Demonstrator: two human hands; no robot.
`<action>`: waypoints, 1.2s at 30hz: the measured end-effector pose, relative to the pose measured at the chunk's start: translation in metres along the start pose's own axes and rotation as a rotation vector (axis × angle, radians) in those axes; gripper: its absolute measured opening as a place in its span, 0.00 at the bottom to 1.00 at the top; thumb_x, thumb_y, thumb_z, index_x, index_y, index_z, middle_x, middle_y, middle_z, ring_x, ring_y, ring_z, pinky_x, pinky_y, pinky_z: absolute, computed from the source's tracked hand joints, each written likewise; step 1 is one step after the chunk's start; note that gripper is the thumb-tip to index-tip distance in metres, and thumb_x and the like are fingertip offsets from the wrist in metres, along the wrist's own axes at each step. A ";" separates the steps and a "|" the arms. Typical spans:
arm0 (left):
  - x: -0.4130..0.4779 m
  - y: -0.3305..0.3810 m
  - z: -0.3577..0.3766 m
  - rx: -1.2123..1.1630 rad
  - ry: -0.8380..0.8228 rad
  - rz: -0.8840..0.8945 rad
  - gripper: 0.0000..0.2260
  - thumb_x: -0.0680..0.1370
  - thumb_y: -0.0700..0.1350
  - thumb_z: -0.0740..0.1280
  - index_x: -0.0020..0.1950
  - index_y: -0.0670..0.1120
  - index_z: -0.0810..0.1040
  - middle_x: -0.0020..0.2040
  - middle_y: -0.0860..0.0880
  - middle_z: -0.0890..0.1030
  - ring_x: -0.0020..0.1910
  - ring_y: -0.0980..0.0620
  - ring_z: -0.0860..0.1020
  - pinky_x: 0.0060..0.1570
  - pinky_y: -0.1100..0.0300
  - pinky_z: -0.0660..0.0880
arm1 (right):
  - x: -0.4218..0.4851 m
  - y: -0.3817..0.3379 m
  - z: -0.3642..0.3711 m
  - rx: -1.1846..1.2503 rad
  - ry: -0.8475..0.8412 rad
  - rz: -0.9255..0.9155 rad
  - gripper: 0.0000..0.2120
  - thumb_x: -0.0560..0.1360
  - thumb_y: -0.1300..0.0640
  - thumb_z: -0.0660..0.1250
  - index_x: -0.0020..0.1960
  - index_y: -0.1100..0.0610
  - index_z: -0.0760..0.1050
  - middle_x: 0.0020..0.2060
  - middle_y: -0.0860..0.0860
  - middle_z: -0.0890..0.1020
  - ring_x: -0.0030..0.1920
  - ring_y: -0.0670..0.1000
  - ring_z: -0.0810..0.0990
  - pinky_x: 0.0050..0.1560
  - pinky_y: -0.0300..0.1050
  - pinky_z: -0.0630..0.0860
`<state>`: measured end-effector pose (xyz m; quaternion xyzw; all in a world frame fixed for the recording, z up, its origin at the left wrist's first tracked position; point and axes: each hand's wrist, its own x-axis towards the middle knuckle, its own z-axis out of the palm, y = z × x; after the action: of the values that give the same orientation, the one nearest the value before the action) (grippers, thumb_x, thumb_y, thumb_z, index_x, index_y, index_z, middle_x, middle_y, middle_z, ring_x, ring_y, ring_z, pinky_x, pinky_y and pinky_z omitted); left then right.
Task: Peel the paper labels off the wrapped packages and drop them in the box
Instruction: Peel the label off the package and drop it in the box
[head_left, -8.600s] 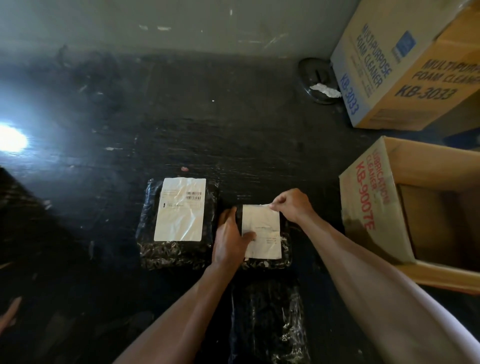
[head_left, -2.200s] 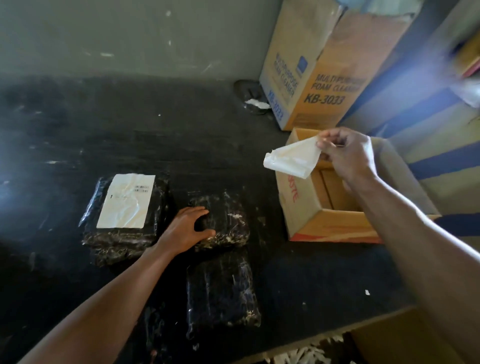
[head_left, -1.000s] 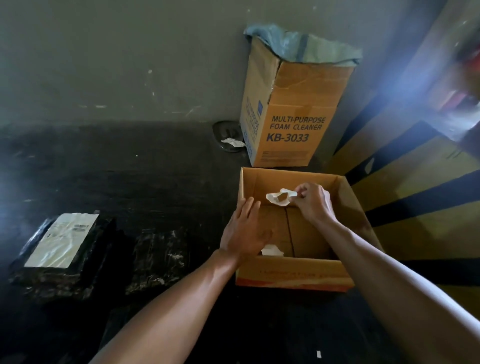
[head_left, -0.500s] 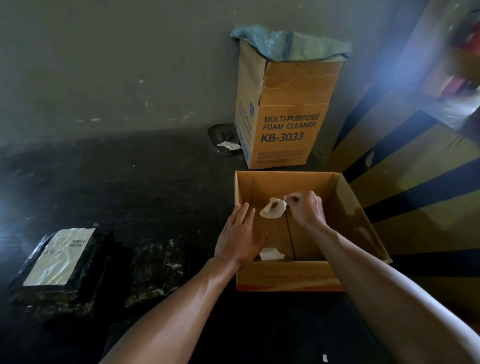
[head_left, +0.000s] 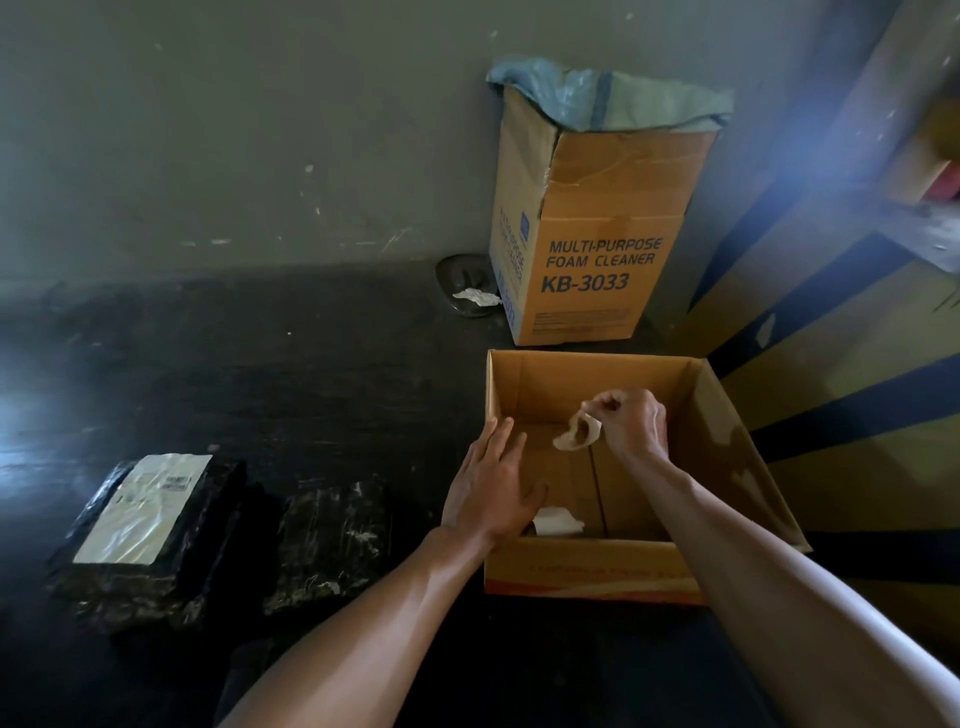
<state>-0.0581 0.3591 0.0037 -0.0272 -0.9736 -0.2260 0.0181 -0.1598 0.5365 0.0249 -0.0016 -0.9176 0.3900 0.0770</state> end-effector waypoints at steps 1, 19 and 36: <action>0.000 0.000 0.000 0.002 -0.003 -0.002 0.33 0.79 0.61 0.61 0.79 0.48 0.57 0.81 0.50 0.50 0.79 0.50 0.43 0.70 0.55 0.42 | 0.001 0.002 0.001 -0.005 0.008 0.004 0.07 0.77 0.56 0.72 0.41 0.57 0.83 0.38 0.48 0.83 0.39 0.42 0.79 0.35 0.32 0.68; 0.001 -0.004 0.004 -0.025 0.004 0.012 0.33 0.79 0.62 0.60 0.80 0.48 0.56 0.81 0.50 0.50 0.79 0.52 0.42 0.70 0.55 0.42 | 0.004 0.009 0.000 -0.045 0.039 -0.002 0.08 0.78 0.61 0.69 0.40 0.56 0.80 0.37 0.51 0.84 0.36 0.48 0.83 0.35 0.44 0.81; -0.003 0.000 -0.002 -0.101 0.023 -0.017 0.37 0.79 0.61 0.62 0.80 0.47 0.50 0.81 0.50 0.48 0.79 0.52 0.43 0.72 0.57 0.44 | -0.015 -0.002 -0.012 -0.037 0.018 0.110 0.22 0.74 0.51 0.74 0.63 0.61 0.78 0.56 0.55 0.82 0.56 0.53 0.81 0.57 0.52 0.80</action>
<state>-0.0552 0.3578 0.0048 -0.0175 -0.9609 -0.2752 0.0258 -0.1435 0.5428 0.0331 -0.0569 -0.9224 0.3767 0.0639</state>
